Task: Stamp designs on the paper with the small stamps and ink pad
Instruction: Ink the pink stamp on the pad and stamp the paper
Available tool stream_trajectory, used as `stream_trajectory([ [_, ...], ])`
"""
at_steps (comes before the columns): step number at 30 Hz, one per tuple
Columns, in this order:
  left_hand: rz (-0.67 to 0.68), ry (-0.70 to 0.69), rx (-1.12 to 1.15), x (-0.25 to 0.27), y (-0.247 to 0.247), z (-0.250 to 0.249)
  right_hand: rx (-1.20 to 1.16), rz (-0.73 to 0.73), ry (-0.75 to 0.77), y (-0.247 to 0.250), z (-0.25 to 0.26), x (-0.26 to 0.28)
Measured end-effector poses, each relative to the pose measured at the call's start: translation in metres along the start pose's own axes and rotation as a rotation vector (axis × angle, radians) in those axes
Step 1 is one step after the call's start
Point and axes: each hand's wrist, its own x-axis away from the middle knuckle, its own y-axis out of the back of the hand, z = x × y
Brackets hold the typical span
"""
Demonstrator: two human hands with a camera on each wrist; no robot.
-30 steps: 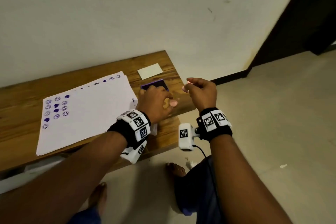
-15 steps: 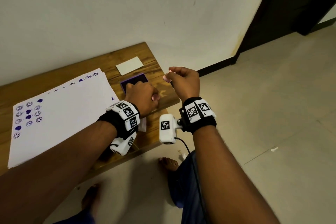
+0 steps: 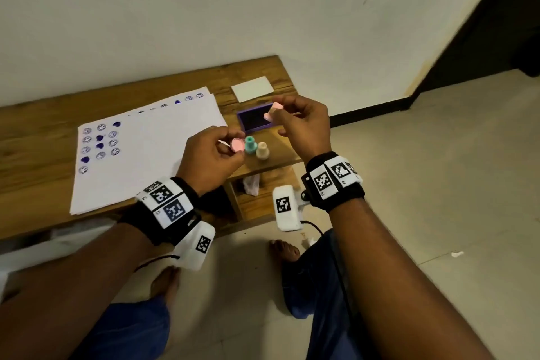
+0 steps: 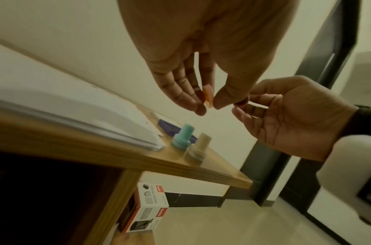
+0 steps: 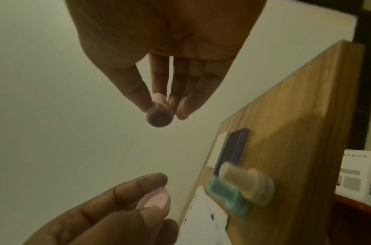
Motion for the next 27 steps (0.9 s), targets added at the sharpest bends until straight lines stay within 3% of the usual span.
stream_trajectory([
  [9, -0.165, 0.298, 0.437, 0.050, 0.057, 0.065, 0.049, 0.234, 0.070, -0.086, -0.004, 0.037],
  [14, -0.172, 0.274, 0.461, 0.047, 0.065, 0.080, 0.141, 0.326, 0.156, -0.112, -0.018, 0.051],
  [27, -0.185, 0.215, 0.458, 0.032, 0.074, 0.087, 0.124, 0.301, 0.220, -0.136, -0.026, 0.055],
])
